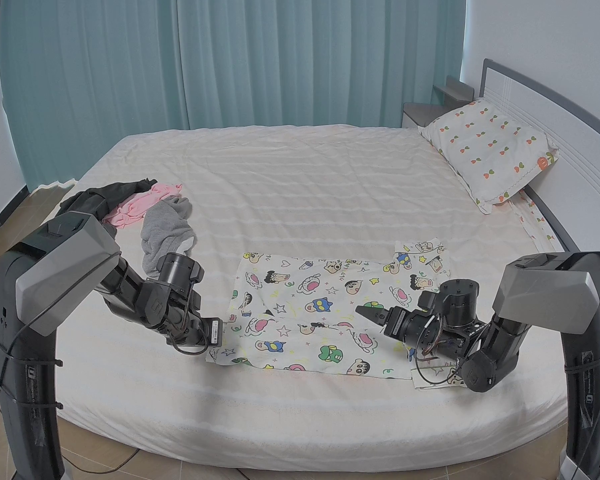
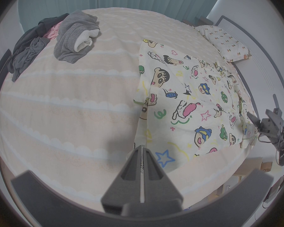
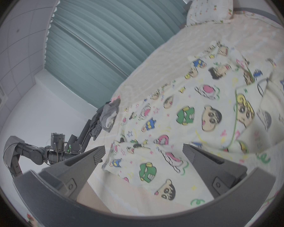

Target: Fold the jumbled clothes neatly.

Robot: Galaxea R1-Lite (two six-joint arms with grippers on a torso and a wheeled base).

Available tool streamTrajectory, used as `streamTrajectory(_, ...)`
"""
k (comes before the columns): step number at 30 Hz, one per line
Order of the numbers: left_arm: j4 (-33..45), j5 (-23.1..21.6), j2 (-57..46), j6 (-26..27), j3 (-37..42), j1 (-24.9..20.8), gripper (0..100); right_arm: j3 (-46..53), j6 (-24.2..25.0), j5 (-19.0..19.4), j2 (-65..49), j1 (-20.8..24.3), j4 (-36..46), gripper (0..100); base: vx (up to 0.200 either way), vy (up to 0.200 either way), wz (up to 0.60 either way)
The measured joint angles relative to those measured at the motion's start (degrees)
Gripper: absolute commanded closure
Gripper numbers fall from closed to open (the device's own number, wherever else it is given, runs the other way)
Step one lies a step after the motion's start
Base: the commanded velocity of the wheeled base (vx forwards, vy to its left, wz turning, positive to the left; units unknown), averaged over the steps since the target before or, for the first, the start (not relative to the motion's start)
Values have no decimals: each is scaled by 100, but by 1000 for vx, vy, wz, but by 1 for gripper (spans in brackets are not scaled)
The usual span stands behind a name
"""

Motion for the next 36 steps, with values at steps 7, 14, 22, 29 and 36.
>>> streamTrajectory(7,16,-178,-57,-112,115,77,100,151,-819,107,-369,-573,747,0,0,0,0)
streamTrajectory(14,-211,-1343,-429,-795,741,341,100,223,-2054,529,-706,-1325,1920,0,0,0,0)
streamTrajectory(22,-2222,-1915,-848,-1514,2138,462,100,375,-2522,747,-937,-1902,2097,0,0,0,0)
streamTrajectory(29,-4468,-2124,-962,-2431,3185,413,100,692,-2901,967,-978,-2342,1977,0,0,0,0)
streamTrajectory(36,-6040,-2178,-831,-2759,3969,361,100,951,-3321,1185,-885,-2744,1896,0,0,0,0)
